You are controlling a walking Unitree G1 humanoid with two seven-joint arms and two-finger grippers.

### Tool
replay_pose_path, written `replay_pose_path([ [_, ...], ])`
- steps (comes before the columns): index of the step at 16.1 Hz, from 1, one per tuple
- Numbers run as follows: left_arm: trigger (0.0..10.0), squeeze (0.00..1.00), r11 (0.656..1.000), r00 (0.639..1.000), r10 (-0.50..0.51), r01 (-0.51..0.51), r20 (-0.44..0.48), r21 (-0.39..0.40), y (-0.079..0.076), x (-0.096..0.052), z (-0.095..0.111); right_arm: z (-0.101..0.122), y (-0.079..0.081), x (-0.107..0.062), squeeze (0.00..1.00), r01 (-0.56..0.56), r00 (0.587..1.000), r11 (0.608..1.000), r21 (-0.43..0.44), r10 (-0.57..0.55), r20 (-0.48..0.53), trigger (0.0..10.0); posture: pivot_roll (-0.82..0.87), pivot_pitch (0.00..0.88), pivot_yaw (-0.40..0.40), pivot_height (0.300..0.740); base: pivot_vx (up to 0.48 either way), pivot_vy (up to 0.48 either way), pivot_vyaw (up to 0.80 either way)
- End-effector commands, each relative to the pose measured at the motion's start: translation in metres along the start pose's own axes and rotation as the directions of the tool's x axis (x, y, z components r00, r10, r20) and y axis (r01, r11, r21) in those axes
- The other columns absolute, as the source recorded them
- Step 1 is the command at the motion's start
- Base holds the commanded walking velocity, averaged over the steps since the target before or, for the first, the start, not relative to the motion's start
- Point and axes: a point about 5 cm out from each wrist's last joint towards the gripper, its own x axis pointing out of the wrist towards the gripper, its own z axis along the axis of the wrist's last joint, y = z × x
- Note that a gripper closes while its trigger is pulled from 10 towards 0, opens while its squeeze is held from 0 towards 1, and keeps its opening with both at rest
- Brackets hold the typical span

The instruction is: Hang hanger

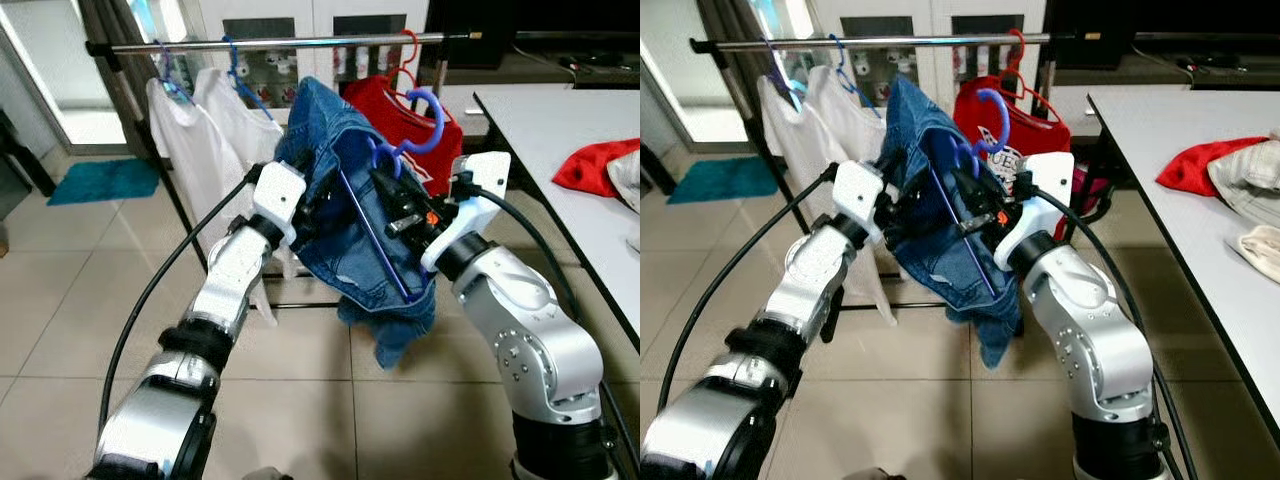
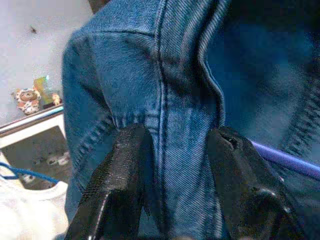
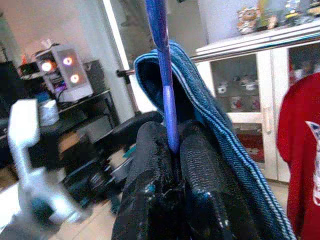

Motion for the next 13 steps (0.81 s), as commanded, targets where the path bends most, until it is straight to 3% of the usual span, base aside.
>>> replay_pose_path([
  [1,0.0,0.0,1.0,1.0,-0.023,0.023,-0.012,0.006,0.004,0.005,0.003,0.012,0.01,-0.003,0.0,-0.056,0.996,0.998,-0.017,0.056,0.063,0.0,-0.1,0.0,0.076,0.74,0.0,0.0,0.0],
  [9,0.0,0.0,1.0,0.999,-0.016,0.016,-0.032,-0.012,0.011,0.005,0.001,0.008,0.006,-0.005,0.0,-0.039,0.997,0.998,-0.039,0.041,0.059,0.0,-0.1,0.0,0.083,0.74,0.0,0.0,0.0],
  [13,0.0,0.0,1.0,0.999,-0.018,0.016,-0.051,-0.027,0.009,-0.004,-0.007,0.001,0.001,-0.003,0.0,-0.005,1.0,0.999,-0.045,0.006,0.025,0.0,-0.09,0.0,0.07,0.74,0.0,0.0,0.0],
])
